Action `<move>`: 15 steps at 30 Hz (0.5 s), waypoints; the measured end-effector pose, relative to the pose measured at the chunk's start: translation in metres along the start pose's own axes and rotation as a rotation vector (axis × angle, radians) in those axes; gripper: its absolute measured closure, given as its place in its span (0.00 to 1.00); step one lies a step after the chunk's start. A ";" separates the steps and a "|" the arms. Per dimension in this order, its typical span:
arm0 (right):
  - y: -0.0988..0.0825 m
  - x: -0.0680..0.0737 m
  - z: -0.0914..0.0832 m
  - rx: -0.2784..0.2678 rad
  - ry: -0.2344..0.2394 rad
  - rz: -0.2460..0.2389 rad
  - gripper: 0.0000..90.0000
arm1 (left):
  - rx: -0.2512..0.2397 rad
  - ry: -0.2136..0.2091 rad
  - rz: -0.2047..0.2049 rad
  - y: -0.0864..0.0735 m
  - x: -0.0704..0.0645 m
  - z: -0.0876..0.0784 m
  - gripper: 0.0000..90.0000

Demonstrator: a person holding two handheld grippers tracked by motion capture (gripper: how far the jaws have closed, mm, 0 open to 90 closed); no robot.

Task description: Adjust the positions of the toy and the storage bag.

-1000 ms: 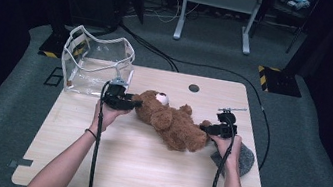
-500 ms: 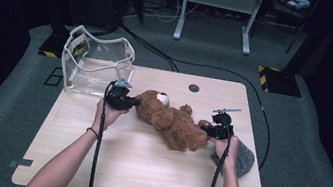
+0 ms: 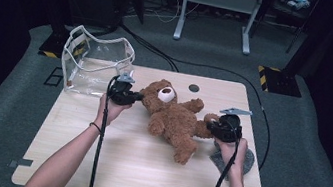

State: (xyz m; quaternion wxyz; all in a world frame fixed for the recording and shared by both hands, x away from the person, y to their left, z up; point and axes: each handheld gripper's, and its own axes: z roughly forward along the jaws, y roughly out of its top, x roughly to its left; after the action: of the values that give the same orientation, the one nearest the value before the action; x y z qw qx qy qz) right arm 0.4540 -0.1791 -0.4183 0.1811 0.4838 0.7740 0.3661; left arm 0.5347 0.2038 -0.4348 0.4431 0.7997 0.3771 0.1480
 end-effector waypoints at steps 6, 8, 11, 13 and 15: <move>-0.006 0.016 -0.016 -0.002 0.018 -0.012 0.88 | 0.026 0.001 -0.005 0.006 0.001 0.007 0.96; -0.009 0.019 -0.017 0.000 0.032 -0.008 0.87 | 0.025 -0.007 -0.015 0.007 0.003 0.007 0.95; -0.013 0.025 -0.020 0.002 0.059 0.002 0.87 | 0.031 -0.007 -0.025 0.012 0.005 0.007 0.95; -0.016 0.030 -0.021 0.002 0.067 -0.005 0.88 | 0.048 0.004 -0.015 0.013 0.005 0.008 0.95; -0.018 0.037 -0.020 0.011 0.074 -0.010 0.87 | 0.079 0.014 -0.011 0.012 0.006 0.012 0.95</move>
State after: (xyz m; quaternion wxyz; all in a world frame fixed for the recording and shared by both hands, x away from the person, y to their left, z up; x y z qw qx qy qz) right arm 0.4131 -0.1589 -0.4159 0.1515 0.4672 0.7845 0.3786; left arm 0.5516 0.1974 -0.4326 0.4094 0.8134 0.3901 0.1362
